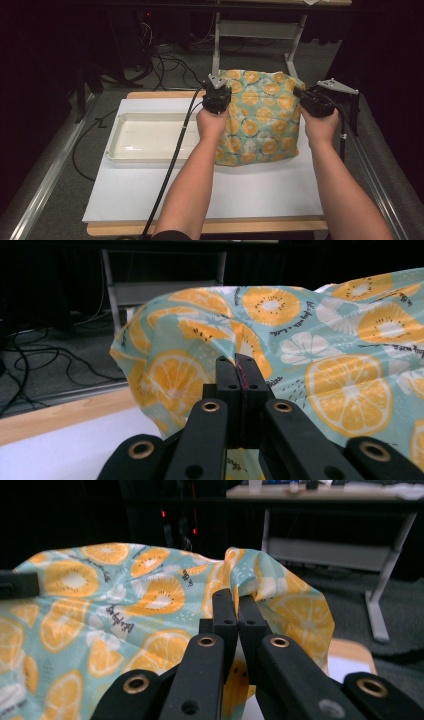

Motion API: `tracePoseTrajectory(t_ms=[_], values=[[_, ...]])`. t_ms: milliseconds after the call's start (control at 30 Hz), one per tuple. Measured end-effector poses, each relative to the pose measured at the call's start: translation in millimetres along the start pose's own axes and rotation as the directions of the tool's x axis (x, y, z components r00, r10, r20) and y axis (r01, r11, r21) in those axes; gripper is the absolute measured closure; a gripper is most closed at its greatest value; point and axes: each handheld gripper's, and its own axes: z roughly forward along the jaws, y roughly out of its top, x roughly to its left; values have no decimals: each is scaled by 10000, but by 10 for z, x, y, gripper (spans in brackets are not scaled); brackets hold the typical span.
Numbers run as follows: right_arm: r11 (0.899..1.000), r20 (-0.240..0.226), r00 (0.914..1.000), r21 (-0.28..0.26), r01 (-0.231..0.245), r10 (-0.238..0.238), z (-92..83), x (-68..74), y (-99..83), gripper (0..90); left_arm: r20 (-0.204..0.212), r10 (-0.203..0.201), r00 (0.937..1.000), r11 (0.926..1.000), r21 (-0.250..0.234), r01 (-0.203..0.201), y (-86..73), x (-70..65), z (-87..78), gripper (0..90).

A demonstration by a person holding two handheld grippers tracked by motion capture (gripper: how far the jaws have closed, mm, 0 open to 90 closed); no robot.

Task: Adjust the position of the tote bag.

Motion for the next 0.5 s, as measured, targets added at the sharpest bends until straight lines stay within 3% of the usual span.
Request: tracePoseTrajectory(t_ms=[133, 300, 500], values=[[9998, -1, 9999, -80, 157, -157, -35, 27, -14, 900, 148, 25, 9999, 9999, -143, -23, -88, -37, -56, 900], [9995, -142, 9994, -97, 309, -310, -146, 69, -200, 900, 300, -34, 9995, 9997, -235, 41, -266, -89, -161, 900], [9975, -203, 9977, -283, 643, -649, -352, 160, -391, 900, 525, -229, 9984, 9985, -475, 254, -526, -147, -464, 900]])
